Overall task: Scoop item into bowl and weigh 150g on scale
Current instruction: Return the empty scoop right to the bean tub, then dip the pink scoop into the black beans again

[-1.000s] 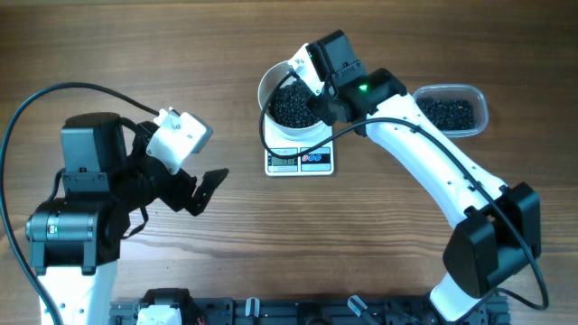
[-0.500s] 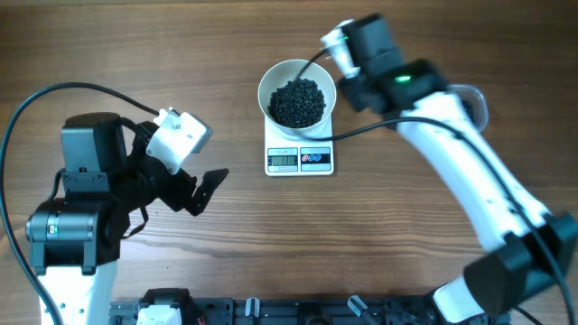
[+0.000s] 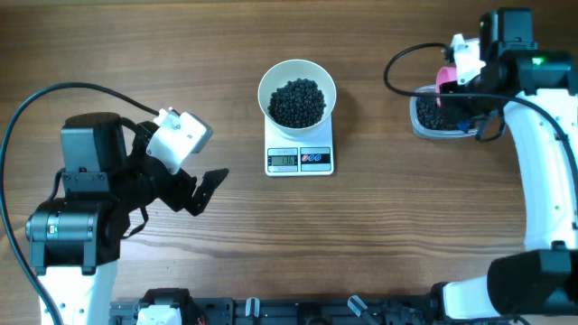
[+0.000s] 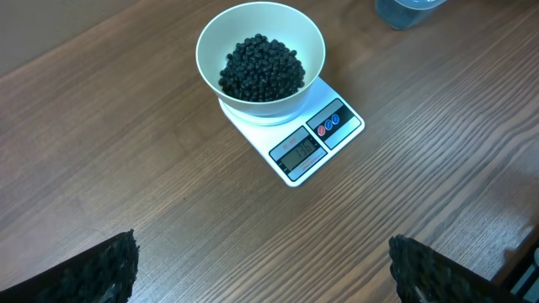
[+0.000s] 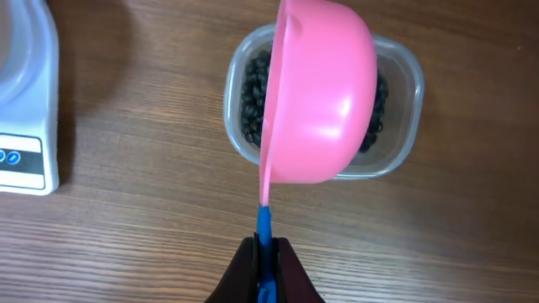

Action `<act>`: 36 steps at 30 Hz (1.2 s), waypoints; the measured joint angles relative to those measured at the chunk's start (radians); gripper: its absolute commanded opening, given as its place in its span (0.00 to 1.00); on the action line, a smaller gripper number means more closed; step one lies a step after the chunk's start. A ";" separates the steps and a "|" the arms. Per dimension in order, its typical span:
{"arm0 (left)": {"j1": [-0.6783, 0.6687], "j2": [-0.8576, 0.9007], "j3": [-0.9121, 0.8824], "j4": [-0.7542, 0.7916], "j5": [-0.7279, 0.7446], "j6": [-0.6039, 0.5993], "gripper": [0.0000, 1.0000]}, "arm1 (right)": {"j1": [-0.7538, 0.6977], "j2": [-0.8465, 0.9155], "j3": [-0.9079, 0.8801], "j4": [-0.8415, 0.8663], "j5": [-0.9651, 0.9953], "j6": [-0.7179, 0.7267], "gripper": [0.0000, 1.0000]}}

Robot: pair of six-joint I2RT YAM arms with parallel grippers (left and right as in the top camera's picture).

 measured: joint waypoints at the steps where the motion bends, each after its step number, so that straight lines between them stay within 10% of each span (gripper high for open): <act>1: 0.000 0.000 0.000 0.000 0.000 0.000 1.00 | -0.006 0.012 0.000 -0.004 -0.004 0.003 0.04; 21: 0.000 0.000 0.000 0.000 0.000 0.000 1.00 | -0.015 0.323 0.000 0.078 0.116 0.073 0.04; 36: 0.000 0.000 0.000 0.000 0.000 0.000 1.00 | -0.101 0.326 0.000 0.025 -0.199 -0.006 0.04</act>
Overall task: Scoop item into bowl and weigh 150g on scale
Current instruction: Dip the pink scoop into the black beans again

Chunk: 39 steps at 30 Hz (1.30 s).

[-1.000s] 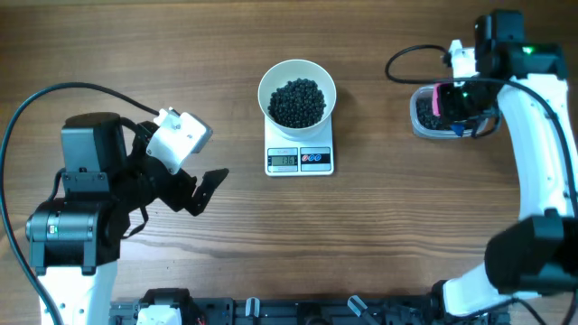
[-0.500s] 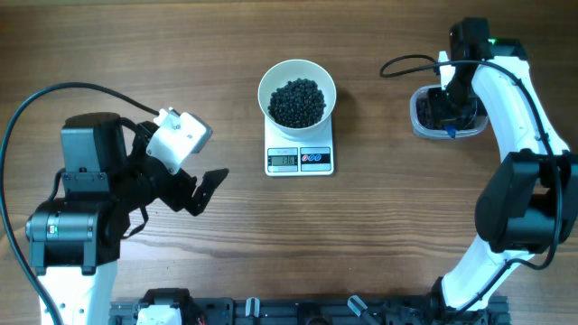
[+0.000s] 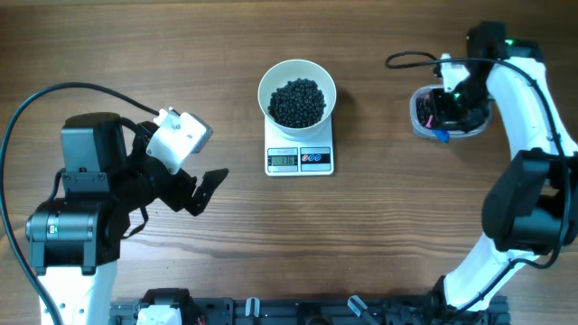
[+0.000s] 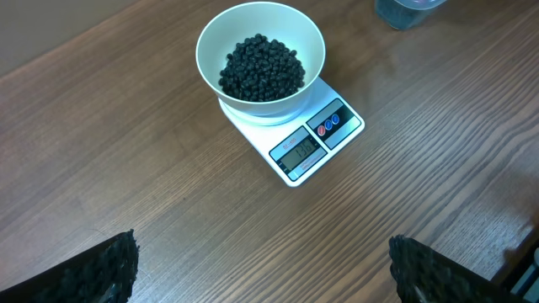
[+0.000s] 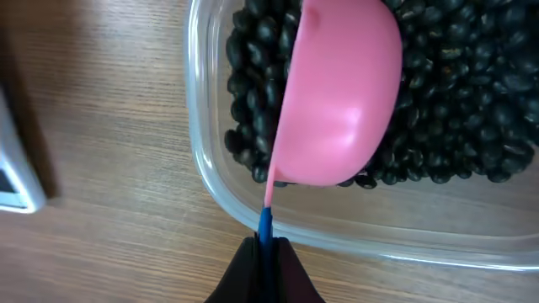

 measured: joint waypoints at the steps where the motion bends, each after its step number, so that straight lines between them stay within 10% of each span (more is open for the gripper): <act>1: 0.000 0.000 0.000 0.000 0.000 0.000 1.00 | -0.012 0.000 0.000 -0.002 -0.024 -0.005 0.04; 22: 0.000 0.000 0.000 0.000 0.000 0.000 1.00 | -0.367 0.013 0.000 -0.122 -0.433 -0.204 0.05; 39: 0.000 0.000 0.000 0.000 0.000 0.000 1.00 | -0.379 0.011 0.000 -0.132 -0.685 -0.233 0.04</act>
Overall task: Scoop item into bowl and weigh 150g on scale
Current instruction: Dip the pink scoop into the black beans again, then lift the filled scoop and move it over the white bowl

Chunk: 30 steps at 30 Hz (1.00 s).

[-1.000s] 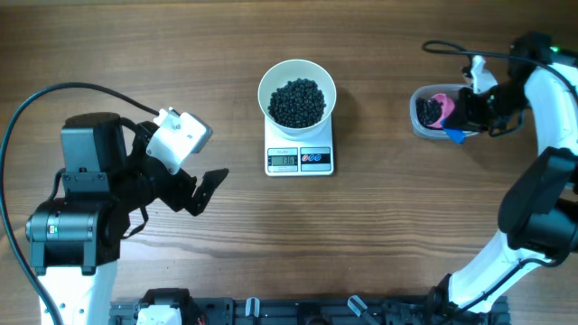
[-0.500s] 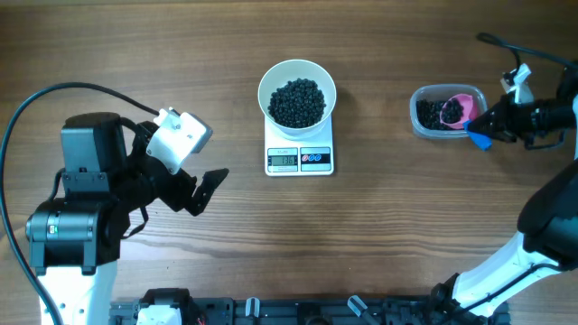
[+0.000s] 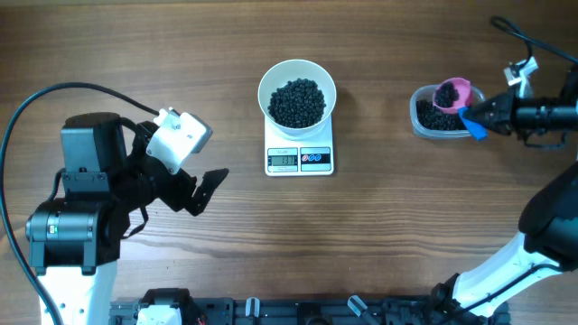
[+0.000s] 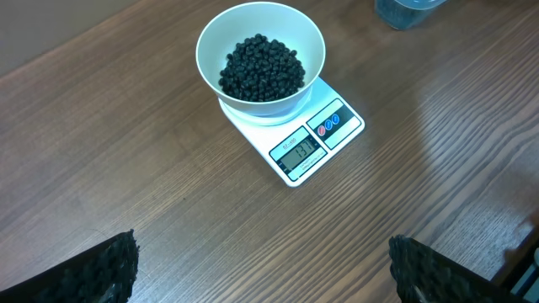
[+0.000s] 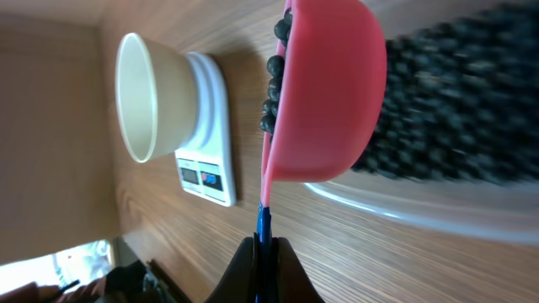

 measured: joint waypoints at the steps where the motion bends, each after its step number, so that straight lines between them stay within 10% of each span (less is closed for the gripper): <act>1: 0.000 0.000 0.000 0.000 0.000 0.000 1.00 | 0.013 -0.002 0.000 0.001 -0.016 0.000 0.04; 30: 0.000 0.000 0.000 0.000 0.000 0.000 1.00 | 0.734 -0.062 0.000 0.412 0.188 0.295 0.04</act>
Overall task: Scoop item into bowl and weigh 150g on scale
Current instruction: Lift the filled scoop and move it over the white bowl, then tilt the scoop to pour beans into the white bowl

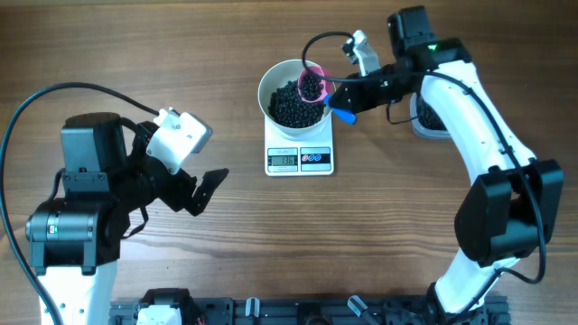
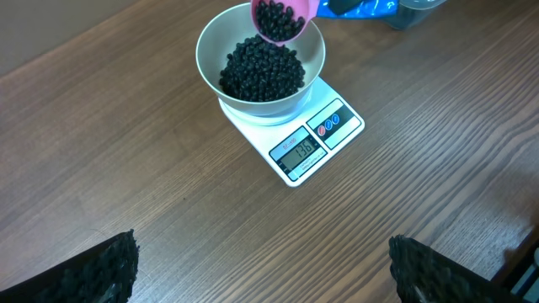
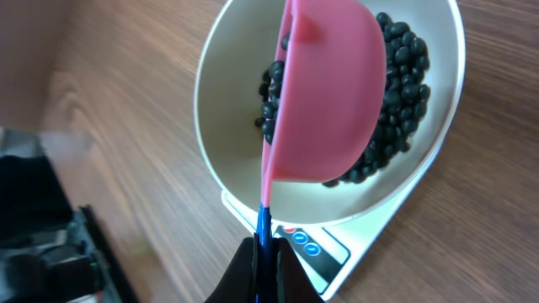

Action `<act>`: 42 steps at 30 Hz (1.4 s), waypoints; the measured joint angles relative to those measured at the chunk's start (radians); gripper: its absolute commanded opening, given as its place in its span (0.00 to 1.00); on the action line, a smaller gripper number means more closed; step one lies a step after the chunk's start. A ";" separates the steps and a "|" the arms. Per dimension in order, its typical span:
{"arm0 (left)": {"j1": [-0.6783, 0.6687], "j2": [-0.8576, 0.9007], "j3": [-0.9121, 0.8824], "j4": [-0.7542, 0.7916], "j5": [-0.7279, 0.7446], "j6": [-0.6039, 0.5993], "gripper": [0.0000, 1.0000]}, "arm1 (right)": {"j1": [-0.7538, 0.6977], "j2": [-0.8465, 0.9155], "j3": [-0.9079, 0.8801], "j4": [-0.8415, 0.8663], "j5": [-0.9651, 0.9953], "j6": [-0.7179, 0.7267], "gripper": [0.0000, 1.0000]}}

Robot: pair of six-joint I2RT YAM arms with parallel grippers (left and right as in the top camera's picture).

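Observation:
A white bowl holding black beans sits on a small white digital scale at the table's middle. My right gripper is shut on the blue handle of a pink scoop, which hangs full of beans over the bowl's right rim. In the right wrist view the scoop covers the bowl, handle pinched at the gripper. The left wrist view shows scoop, bowl and scale. My left gripper stands open at the left, holding nothing.
The clear bean container sits at the right, mostly hidden behind my right arm. A black cable loops over the left side of the table. A black rail runs along the front edge.
My right gripper has moved left with the bean-filled scoop, from above the container at the far right to over the bowl on the scale. The left arm has not moved.
First the right gripper held the pink scoop above the bean container. Then the scoop was down among the beans. Then it was lifted full, beside the container. Now it hangs over the bowl. The left gripper stayed open and still.

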 measured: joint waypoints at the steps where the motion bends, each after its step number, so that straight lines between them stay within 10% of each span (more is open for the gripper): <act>1: 0.000 0.000 0.000 0.000 0.000 0.000 1.00 | 0.010 0.000 0.000 0.007 0.031 0.000 0.04; 42: 0.000 0.000 0.000 0.000 0.000 0.000 1.00 | 0.148 -0.001 0.000 0.126 0.442 -0.022 0.04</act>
